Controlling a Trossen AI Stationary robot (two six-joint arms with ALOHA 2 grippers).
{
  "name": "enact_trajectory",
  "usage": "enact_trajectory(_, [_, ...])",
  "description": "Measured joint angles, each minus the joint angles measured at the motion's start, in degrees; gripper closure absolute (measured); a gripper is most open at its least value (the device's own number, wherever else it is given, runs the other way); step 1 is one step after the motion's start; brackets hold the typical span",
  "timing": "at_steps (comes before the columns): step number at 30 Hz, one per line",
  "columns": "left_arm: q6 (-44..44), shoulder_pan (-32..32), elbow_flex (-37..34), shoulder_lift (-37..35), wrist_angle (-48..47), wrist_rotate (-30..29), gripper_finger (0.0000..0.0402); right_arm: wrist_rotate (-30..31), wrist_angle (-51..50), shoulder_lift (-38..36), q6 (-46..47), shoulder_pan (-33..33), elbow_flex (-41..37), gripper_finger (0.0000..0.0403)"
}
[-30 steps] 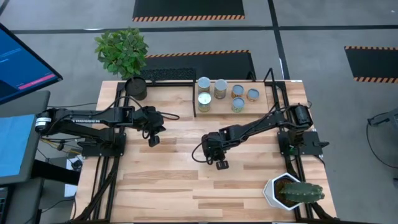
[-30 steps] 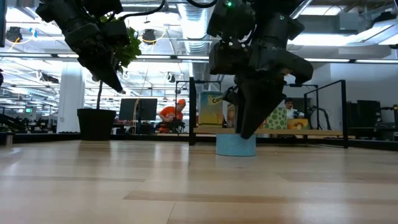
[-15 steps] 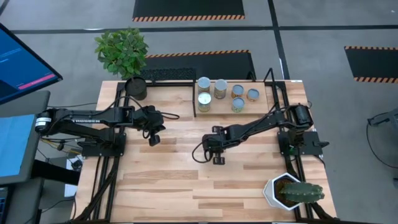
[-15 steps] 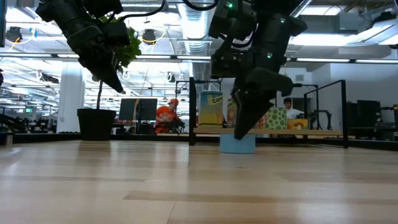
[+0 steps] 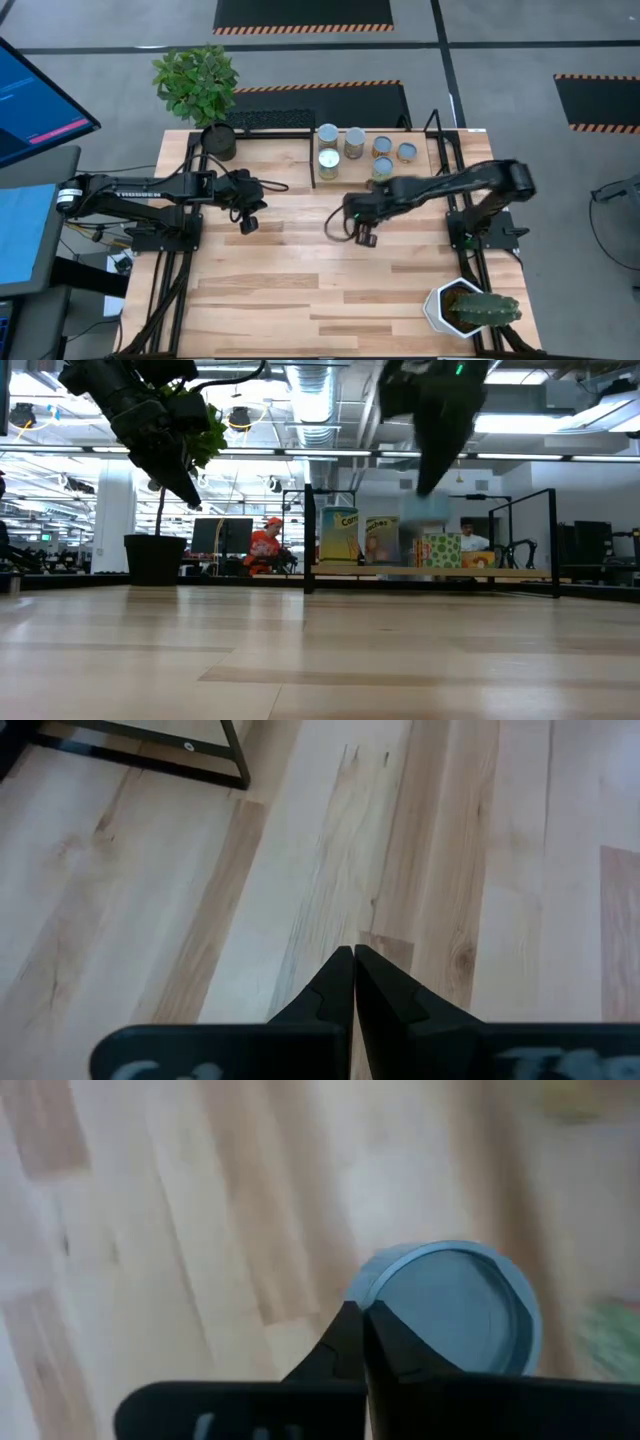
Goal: Pick and place cans onto a shelf
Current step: Put the canned tuna on the shelf
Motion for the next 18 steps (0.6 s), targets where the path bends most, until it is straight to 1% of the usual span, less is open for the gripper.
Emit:
enact_trajectory(1, [0.0, 0.0, 0.0, 0.0, 0.0, 0.0, 0.0401, 1.1, -1.8, -2.3, 2.0, -0.3, 0.1, 0.0399])
enact_trajectory(4, [0.0, 0.0, 0.0, 0.0, 0.1, 0.0, 0.0401, 7.4, -9.3, -8.6, 7.9, -1.2, 0.3, 0.0399])
enact_trajectory(7, [0.0, 0.0, 0.0, 0.0, 0.8, 0.0, 0.0401, 13.9, -17.4, -13.7, 13.0, -2.3, 0.2, 0.0399])
enact_trajectory(10, [0.0, 0.0, 0.0, 0.0, 1.6, 0.0, 0.0401, 18.3, -23.3, -17.9, 16.5, -4.1, 0.2, 0.0399])
enact_trajectory(12, [0.1, 0.0, 0.0, 0.0, 1.6, -0.2, 0.0401, 19.7, -24.2, -20.1, 16.6, -5.8, -0.6, 0.0399])
enact_trajectory(14, [0.1, 0.0, 0.0, 0.0, 1.9, -1.0, 0.0401, 19.7, -23.3, -22.3, 15.1, -7.9, -2.8, 0.0399])
enact_trajectory(18, [0.1, 0.0, 0.0, 0.0, 2.9, -1.8, 0.0401, 17.8, -17.6, -25.8, 9.2, -12.2, -10.1, 0.0399])
